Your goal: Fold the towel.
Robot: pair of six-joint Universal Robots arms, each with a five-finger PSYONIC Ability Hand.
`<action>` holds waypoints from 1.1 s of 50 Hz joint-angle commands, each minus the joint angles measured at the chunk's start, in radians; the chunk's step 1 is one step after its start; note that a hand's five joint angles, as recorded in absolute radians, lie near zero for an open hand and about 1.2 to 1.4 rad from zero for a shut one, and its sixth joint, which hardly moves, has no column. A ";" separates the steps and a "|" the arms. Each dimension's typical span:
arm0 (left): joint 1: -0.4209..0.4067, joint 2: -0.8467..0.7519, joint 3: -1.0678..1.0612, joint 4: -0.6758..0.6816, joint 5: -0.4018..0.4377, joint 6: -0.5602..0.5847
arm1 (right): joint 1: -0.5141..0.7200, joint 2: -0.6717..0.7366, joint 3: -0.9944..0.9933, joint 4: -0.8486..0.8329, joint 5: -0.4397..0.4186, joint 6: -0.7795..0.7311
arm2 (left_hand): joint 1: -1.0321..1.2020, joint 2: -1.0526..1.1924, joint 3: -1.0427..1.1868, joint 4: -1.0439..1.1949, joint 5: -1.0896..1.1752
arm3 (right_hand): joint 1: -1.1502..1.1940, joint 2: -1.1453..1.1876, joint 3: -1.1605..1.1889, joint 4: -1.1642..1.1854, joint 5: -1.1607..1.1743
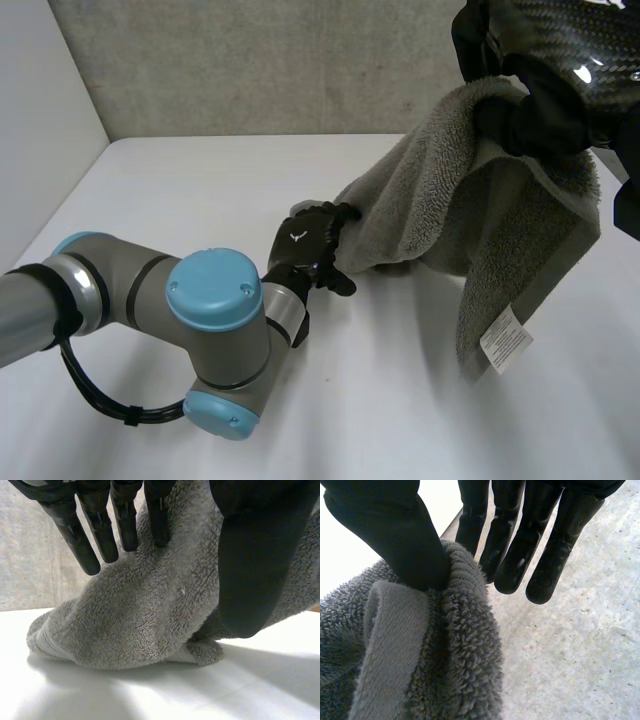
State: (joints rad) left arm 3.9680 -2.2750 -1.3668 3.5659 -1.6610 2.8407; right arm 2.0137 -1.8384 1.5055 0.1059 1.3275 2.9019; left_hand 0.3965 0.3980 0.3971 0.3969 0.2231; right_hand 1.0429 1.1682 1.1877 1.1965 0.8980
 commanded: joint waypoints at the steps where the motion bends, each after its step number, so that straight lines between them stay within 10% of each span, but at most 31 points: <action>1: -0.010 -0.034 0.015 0.030 0.024 -0.012 | 0.000 -0.010 -0.004 0.000 0.001 0.013 | 0.081 0.080 0.081 0.081 0.080 | 0.353 0.228 0.209 0.200 0.324; 11: -0.010 -0.095 0.060 0.133 0.027 -0.101 | 0.004 -0.019 -0.019 -0.003 -0.004 0.080 | 0.343 0.341 0.342 0.342 0.341 | 0.353 0.228 0.209 0.200 0.324; 17: -0.009 -0.113 0.075 0.149 0.026 -0.121 | 0.002 -0.009 -0.030 -0.009 -0.002 0.092 | 0.998 0.997 0.998 0.998 0.997 | 0.353 0.228 0.209 0.200 0.324; 32: 0.212 0.198 -0.063 0.106 0.029 -0.076 | -0.045 0.016 -0.019 -0.015 -0.019 0.092 | 1.000 0.998 0.999 0.999 0.999 | 0.353 0.228 0.209 0.200 0.324; 45: 0.309 0.569 -0.055 -0.333 0.233 0.352 | -0.072 0.165 -0.051 -0.012 -0.034 0.085 | 1.000 0.998 0.999 0.999 0.999 | 0.353 0.228 0.209 0.200 0.324; 55: 0.310 0.591 -0.078 -0.513 0.222 0.735 | -0.090 0.360 -0.085 0.005 -0.067 0.019 | 1.000 0.998 0.999 0.999 0.999 | 0.353 0.228 0.209 0.200 0.324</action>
State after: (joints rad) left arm 4.2831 -1.6674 -1.4196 3.1249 -1.4230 3.3490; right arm 1.9369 -1.5828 1.4379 0.1006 1.2750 2.9649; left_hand 1.1838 1.2151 1.2156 1.2166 1.0314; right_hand 1.0429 1.1682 1.1917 1.2001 0.9072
